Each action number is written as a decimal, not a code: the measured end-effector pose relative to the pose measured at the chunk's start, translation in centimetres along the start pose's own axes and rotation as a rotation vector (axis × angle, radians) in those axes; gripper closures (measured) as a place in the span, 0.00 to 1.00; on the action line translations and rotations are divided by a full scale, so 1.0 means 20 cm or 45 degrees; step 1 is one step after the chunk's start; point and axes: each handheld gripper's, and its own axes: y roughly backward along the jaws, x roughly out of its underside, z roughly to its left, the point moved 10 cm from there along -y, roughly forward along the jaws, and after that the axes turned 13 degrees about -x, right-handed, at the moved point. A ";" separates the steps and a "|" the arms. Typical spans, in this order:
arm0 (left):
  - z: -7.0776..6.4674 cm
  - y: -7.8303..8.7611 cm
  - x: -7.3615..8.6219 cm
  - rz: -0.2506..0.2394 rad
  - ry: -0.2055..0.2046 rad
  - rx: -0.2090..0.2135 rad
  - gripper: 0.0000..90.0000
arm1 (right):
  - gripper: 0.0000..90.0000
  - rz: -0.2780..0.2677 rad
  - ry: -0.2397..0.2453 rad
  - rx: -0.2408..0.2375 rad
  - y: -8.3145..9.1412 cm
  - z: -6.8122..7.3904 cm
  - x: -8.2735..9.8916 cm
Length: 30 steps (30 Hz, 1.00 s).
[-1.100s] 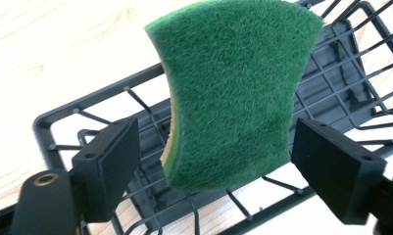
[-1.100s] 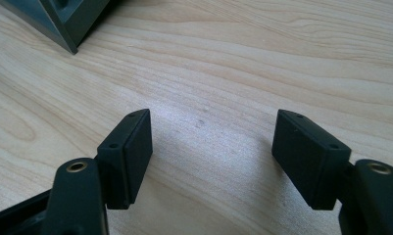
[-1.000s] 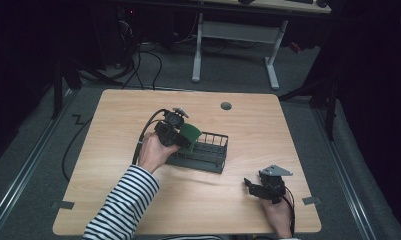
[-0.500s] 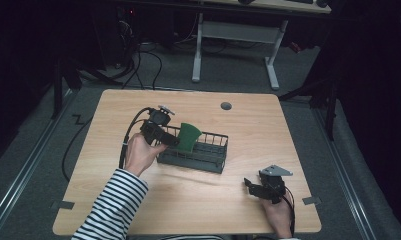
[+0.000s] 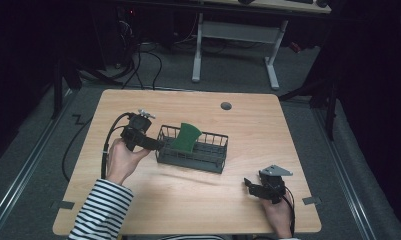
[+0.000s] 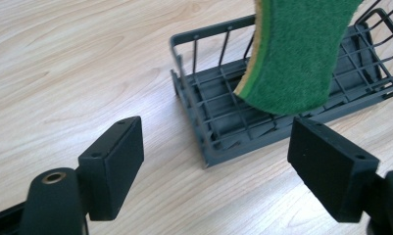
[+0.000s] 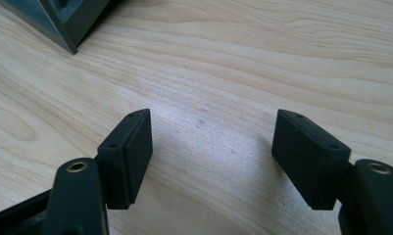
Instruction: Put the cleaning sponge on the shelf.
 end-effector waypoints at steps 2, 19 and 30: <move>0.03 0.01 0.03 -0.004 0.020 -0.003 0.25 | 0.35 0.001 0.001 0.000 0.00 0.00 0.00; 0.23 0.09 0.25 -0.054 0.205 0.006 0.25 | 0.35 -0.001 0.000 0.001 0.00 0.00 0.00; 0.31 0.09 0.41 -0.070 0.287 0.003 0.25 | 0.35 0.000 -0.001 0.002 0.00 0.00 0.00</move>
